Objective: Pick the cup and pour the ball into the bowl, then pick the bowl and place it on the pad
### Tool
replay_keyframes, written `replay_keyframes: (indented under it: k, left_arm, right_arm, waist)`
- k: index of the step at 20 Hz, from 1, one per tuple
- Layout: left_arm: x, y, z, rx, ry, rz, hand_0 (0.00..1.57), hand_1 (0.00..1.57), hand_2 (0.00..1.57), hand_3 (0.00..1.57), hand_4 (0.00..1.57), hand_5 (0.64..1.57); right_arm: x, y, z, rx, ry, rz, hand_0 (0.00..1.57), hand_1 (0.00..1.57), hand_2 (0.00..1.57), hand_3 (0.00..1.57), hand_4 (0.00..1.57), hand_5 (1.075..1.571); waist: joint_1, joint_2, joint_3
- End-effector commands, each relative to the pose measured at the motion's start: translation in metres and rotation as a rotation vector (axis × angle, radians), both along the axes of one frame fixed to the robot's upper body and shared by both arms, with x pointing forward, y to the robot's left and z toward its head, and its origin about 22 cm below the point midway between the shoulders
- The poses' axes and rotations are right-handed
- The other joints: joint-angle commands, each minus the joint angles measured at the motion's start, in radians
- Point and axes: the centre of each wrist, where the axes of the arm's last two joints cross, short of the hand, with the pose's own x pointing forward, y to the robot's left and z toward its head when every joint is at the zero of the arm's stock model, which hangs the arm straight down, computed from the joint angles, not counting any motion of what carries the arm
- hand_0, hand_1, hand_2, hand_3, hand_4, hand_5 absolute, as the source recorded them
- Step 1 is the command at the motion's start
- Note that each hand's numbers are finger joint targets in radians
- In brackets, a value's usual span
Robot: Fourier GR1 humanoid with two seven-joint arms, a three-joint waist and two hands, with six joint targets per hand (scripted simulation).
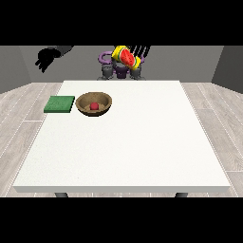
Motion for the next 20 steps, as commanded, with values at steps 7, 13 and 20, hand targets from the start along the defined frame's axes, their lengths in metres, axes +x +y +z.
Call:
replay_keyframes:
  k: [7, 13, 20]
  left_arm:
    - [0.01, 0.096, 0.076, -0.873, 0.057, -0.239, 0.0, 0.0, 0.0, 0.0, 1.05, 1.567]
    - [0.012, 0.186, 0.116, -0.959, 0.068, -0.367, 0.0, 0.0, 0.0, 0.0, 1.05, 1.561]
    - [-0.002, 0.24, 0.126, -0.97, 0.079, -0.363, 0.0, 0.0, 0.0, 0.0, 0.99, 1.561]
  right_arm:
    - [-0.008, 0.006, -0.025, 0.054, 0.011, -0.126, 0.0, 0.0, 0.0, 0.0, 0.78, 1.56]
    - [0.0, 0.025, -0.039, 0.088, -0.038, -0.175, 0.0, 0.0, 0.0, 0.0, 0.74, 1.567]
    - [0.007, 0.044, -0.072, 0.138, -0.049, -0.144, 0.0, 0.0, 0.0, 0.0, 0.69, 1.566]
  waist:
    - [0.158, 0.095, 0.0028]
    - [0.205, 0.178, 0.0074]
    - [0.19, 0.233, 0.0087]
